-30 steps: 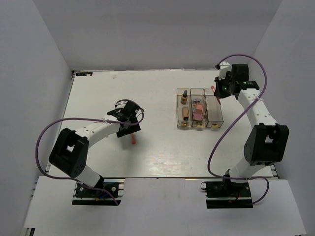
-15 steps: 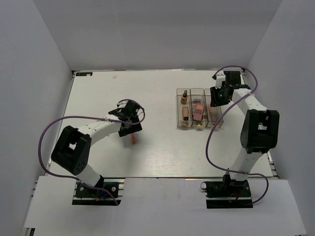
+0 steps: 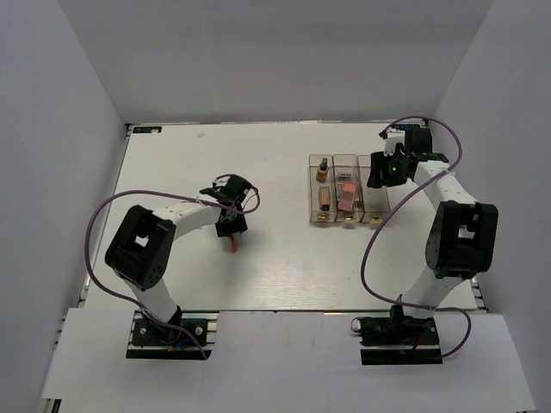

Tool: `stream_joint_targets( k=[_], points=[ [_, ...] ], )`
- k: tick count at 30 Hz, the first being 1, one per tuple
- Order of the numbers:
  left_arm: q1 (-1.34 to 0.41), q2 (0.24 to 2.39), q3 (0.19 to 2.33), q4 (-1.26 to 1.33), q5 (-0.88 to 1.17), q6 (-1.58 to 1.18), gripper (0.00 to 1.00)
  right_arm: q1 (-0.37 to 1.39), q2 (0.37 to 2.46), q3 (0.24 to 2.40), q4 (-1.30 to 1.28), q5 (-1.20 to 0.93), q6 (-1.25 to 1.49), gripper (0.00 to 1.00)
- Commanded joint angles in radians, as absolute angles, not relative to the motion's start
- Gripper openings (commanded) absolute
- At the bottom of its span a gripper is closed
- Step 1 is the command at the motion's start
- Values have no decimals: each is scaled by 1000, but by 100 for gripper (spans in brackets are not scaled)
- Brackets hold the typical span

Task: Organize the makeup

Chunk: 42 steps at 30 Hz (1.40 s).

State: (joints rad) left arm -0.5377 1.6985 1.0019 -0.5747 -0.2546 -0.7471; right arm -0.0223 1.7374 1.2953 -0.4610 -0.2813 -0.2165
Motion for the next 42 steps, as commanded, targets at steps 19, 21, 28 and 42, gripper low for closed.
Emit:
stream_joint_targets(
  k=[19, 21, 28, 42],
  points=[
    [-567, 1697, 1158, -482, -2, -608, 12, -51, 1448, 1144, -278, -472, -172, 89],
    [-578, 1695, 1224, -442, 90, -595, 11, -55, 1419, 1120, -235, -459, -149, 89],
    [-669, 1897, 1561, -331, 391, -571, 8, -77, 1316, 1028, -109, -405, -91, 82],
    [-805, 2312, 2003, 116, 433, -776, 4, -143, 1232, 957, -81, -362, -43, 0]
  ],
)
